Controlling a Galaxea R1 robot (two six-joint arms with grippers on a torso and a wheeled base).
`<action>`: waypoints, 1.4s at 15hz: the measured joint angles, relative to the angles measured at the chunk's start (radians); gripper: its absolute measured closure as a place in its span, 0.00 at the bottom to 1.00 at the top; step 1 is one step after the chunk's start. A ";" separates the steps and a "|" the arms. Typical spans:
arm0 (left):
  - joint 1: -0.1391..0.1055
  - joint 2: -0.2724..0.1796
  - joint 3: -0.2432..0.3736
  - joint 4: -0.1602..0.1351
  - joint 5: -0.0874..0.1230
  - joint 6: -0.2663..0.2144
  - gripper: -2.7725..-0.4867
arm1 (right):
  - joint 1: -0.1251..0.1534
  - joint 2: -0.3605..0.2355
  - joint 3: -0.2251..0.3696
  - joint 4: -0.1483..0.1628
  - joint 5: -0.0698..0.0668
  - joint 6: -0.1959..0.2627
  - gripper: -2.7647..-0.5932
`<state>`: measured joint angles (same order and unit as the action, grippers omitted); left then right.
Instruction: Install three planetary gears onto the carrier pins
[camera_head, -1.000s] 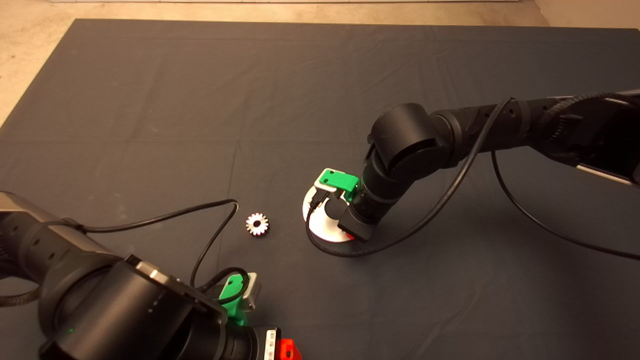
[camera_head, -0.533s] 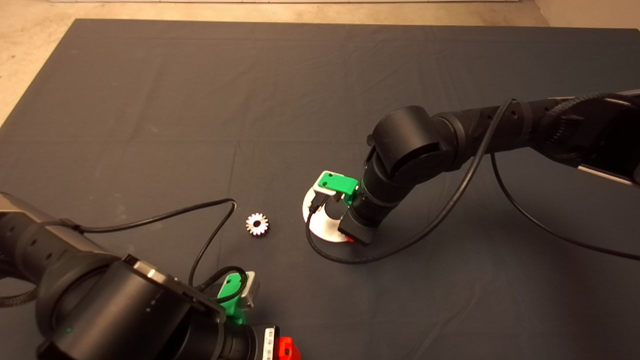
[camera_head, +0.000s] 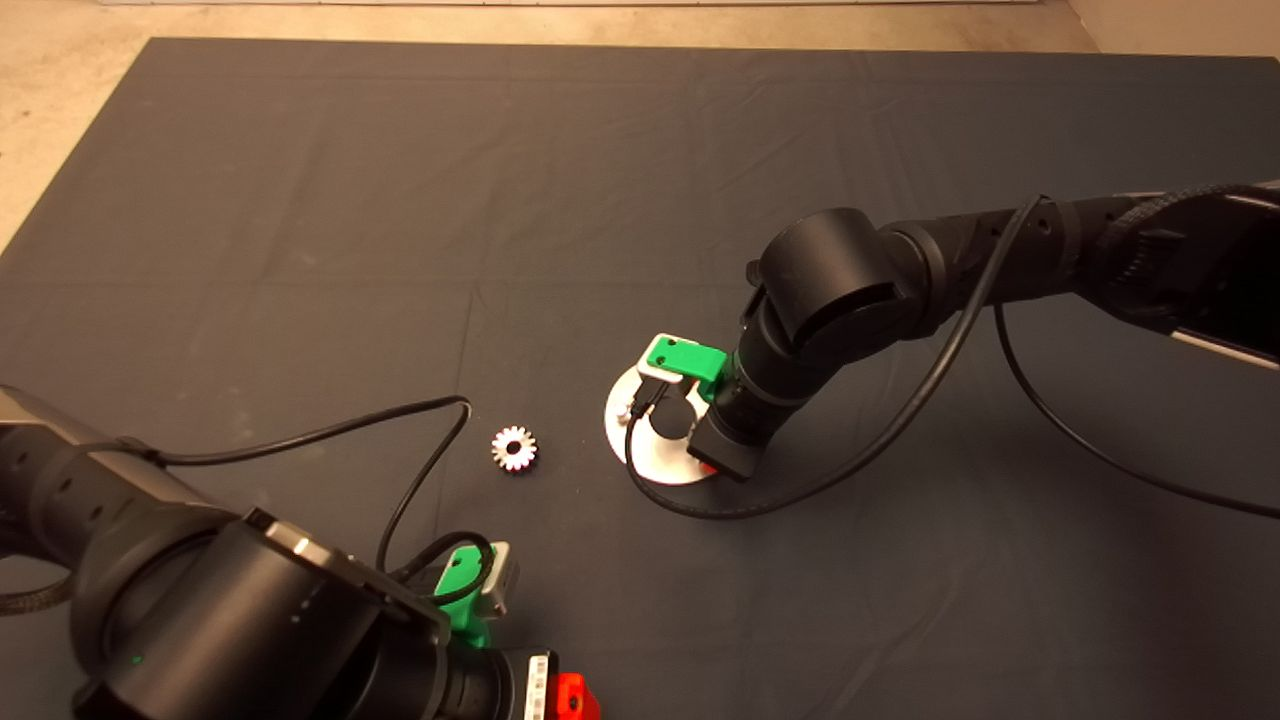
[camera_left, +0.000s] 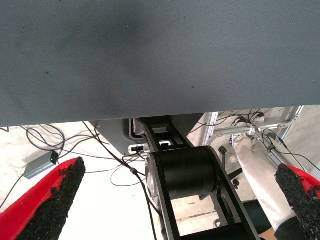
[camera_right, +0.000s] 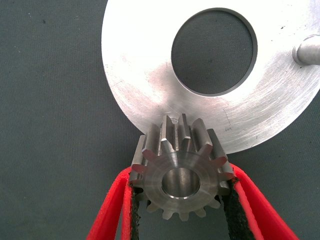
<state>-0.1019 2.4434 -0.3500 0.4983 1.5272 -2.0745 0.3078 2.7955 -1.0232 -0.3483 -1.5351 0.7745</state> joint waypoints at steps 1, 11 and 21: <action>0.000 0.000 0.000 0.000 0.000 0.000 0.00 | 0.000 -0.001 0.000 -0.003 0.000 -0.001 0.86; 0.000 -0.009 0.000 0.000 0.000 0.000 0.00 | 0.000 -0.008 0.000 -0.021 0.001 -0.011 0.86; 0.000 -0.014 0.000 0.000 0.000 0.000 0.00 | -0.011 -0.008 0.004 -0.022 0.001 -0.011 0.86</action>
<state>-0.1021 2.4294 -0.3500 0.4983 1.5268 -2.0745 0.2966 2.7874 -1.0189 -0.3702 -1.5345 0.7638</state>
